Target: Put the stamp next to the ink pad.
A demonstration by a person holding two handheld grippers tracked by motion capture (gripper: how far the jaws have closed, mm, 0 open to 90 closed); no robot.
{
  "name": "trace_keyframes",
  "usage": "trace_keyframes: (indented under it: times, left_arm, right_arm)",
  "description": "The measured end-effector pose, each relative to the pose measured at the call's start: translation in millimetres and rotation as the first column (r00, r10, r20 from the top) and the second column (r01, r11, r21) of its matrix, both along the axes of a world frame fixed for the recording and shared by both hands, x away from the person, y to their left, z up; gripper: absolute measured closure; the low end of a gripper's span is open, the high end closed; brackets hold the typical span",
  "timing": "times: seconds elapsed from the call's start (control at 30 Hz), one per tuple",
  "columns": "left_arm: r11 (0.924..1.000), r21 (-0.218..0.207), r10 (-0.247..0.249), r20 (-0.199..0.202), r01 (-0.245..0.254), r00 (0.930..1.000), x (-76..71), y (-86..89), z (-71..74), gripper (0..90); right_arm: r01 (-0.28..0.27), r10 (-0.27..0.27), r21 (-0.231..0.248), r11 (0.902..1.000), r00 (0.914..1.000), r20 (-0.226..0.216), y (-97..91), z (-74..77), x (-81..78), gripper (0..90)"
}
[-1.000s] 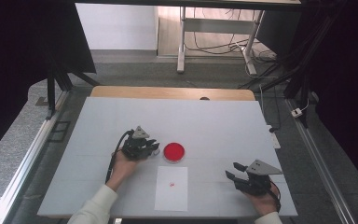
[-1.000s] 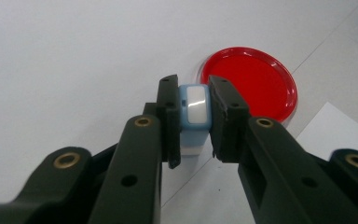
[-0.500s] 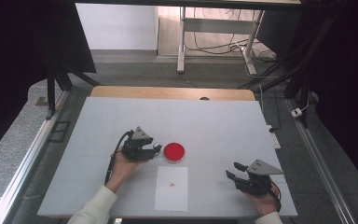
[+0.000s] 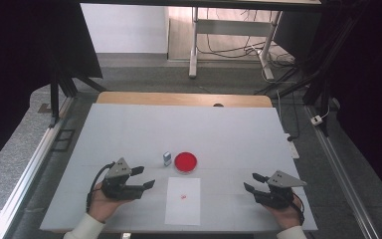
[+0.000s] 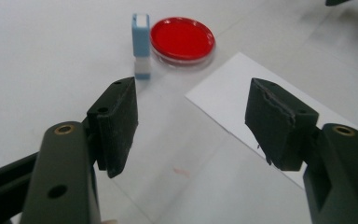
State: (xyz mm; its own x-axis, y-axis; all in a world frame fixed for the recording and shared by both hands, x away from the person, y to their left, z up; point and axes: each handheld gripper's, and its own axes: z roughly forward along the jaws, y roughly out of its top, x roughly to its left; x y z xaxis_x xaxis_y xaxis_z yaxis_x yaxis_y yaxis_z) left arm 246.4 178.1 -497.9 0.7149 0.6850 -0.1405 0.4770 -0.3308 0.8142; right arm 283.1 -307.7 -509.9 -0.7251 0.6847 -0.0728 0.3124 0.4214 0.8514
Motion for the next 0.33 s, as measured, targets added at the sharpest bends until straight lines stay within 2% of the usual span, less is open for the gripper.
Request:
trace_keyframes:
  times: [0.13,0.33]
  left_arm:
    - [1.0,0.0,-0.001,-0.004,0.001,1.0,-8.0,5.5,-1.4,34.2]
    - [1.0,0.002,0.0,-0.011,0.0,0.9999,-9.6,7.0,-2.4,34.1]
  right_arm:
    - [-0.01,0.01,0.004,0.9999,0.9999,0.009,1.4,-0.4,0.5,47.8]
    - [-0.021,0.021,-0.002,0.9998,0.9997,0.014,2.1,0.6,-0.5,47.7]
